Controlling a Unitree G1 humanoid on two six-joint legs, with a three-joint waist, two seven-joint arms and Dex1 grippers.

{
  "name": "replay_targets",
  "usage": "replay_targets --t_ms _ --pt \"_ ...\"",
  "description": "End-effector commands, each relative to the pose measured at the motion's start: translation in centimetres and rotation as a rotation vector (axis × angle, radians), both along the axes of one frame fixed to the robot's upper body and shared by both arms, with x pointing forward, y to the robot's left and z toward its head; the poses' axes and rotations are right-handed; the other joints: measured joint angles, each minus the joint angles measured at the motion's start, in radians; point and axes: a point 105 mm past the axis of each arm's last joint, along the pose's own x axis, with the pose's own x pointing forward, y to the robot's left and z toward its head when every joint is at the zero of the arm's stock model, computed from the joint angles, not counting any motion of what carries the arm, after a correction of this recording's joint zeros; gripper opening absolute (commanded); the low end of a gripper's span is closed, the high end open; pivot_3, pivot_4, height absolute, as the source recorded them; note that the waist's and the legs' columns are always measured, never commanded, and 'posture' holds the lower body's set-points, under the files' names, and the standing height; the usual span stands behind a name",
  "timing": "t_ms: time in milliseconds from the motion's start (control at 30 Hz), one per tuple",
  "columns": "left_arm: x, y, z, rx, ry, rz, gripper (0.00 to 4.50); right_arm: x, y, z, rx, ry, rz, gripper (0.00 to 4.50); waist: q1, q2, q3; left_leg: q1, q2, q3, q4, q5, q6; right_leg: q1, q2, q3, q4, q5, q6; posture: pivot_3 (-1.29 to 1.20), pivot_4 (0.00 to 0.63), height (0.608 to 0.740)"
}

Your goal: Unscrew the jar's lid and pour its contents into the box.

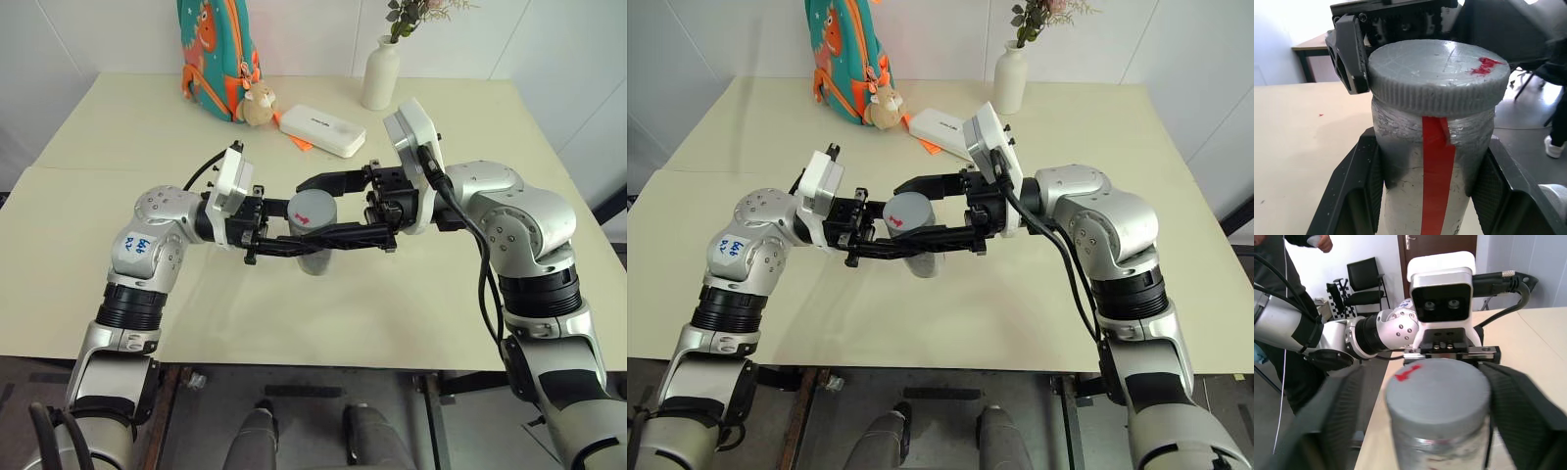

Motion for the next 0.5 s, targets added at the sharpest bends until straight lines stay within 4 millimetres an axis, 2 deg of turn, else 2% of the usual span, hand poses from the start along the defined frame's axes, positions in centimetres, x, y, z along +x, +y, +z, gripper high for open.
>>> replay_targets --t_ms 33,200,500 --pt "0.6 0.8 0.3 -0.016 -0.007 0.062 2.0 -1.1 0.0 2.4 0.077 -0.12 0.02 4.48 0.001 0.0 0.0 0.0 0.0 0.0 0.0 0.0 0.0 0.0 0.0 0.0 0.0 0.0 0.0 0.0 0.15 0.74" --pt "0.5 1.1 0.1 -0.013 0.008 0.073 2.0 -0.4 0.1 2.9 0.11 -0.159 -0.047 4.48 0.0 0.0 0.0 0.0 0.0 0.0 0.0 0.0 0.0 0.0 0.0 0.0 0.0 0.0 0.0 0.0 0.15 0.74" --pt "0.4 0.7 0.1 -0.017 0.019 0.066 2.0 0.3 1.9 1.4 0.056 -0.176 -0.108 4.48 -0.001 0.0 0.0 0.0 0.0 0.0 0.0 0.0 0.0 0.0 0.0 0.0 0.0 0.0 0.0 0.0 0.15 0.74"
